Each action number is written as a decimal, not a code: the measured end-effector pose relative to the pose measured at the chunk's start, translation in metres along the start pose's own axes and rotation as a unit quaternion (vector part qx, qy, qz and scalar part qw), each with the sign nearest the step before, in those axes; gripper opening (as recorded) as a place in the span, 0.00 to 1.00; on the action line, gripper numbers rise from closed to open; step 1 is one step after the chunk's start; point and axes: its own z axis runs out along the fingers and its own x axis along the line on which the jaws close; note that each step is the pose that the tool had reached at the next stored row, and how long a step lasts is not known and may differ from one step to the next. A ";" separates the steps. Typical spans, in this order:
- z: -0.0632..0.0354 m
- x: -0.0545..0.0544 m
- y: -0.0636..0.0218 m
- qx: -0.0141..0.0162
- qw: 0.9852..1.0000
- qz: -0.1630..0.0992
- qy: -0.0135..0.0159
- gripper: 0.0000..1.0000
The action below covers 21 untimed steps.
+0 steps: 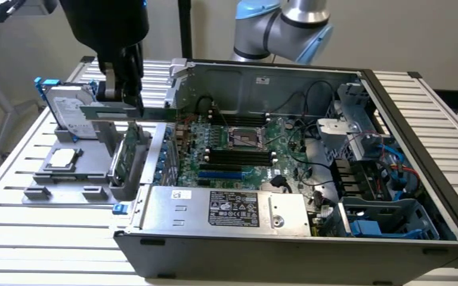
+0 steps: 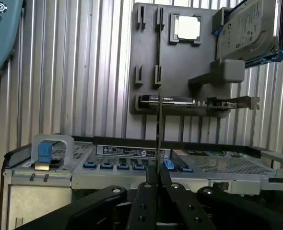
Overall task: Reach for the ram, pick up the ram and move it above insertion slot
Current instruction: 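Pick up the ram and move it above insertion slot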
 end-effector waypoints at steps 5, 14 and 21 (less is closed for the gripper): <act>-0.0007 0.001 -0.0227 0.000 1.000 0.000 -0.002 0.14; -0.0004 0.001 -0.0637 0.000 1.000 0.000 -0.003 0.14; 0.0042 -0.004 -0.0959 0.000 1.000 0.000 -0.003 0.14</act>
